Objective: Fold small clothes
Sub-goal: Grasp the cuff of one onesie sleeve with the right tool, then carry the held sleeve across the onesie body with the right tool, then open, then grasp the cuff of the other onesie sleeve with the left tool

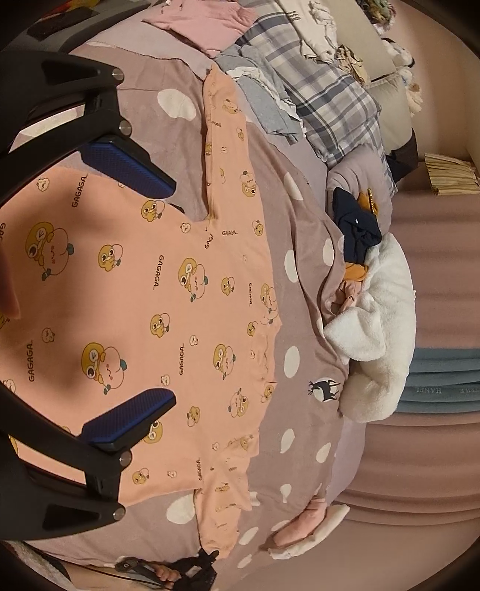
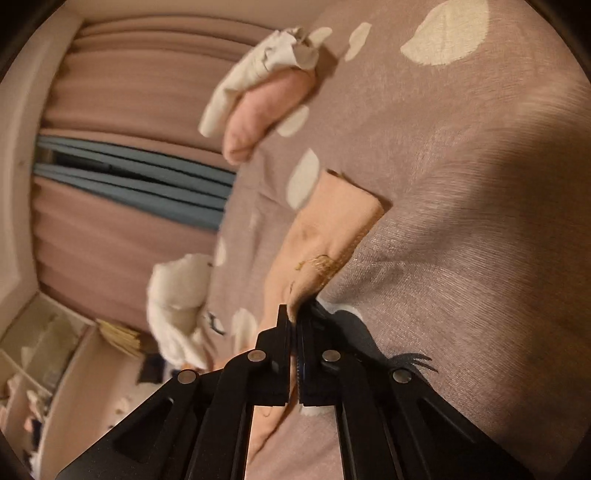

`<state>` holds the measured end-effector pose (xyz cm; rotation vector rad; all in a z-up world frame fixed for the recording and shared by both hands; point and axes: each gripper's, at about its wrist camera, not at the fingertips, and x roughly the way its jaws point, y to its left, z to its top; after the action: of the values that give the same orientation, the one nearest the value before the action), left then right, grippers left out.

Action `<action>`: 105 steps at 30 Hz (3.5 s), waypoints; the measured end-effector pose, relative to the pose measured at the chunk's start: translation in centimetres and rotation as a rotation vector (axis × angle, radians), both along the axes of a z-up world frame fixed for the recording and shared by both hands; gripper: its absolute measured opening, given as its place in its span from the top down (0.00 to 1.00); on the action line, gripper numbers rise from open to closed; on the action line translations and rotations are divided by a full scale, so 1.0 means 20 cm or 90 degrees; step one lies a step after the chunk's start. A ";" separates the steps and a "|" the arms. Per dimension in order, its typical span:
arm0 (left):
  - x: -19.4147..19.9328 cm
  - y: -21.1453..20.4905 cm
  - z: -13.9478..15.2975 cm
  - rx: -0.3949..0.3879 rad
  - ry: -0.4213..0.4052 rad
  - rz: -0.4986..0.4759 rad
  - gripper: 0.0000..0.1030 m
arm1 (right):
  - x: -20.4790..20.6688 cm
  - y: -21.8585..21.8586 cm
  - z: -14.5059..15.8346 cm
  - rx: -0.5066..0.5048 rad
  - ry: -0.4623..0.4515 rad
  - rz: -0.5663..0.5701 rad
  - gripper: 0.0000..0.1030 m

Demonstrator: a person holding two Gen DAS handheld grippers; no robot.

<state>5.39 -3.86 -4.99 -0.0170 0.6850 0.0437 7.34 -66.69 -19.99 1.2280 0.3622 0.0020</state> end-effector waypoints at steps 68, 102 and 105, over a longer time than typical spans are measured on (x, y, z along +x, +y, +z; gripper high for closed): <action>-0.26 1.29 0.00 -0.199 -0.024 0.261 0.00 | 0.86 3.01 0.58 -0.483 0.136 0.591 0.33; -0.23 1.40 -0.07 -0.212 -0.013 0.274 0.00 | 0.70 3.40 0.70 -0.408 0.075 0.669 0.46; -0.21 1.43 -0.09 -0.225 -0.009 0.283 0.00 | 0.58 3.28 0.72 -0.415 0.066 0.645 0.41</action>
<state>1.12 24.80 -6.83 -0.5082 0.6576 0.3487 18.89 -1.06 -5.51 0.3092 0.9585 0.6436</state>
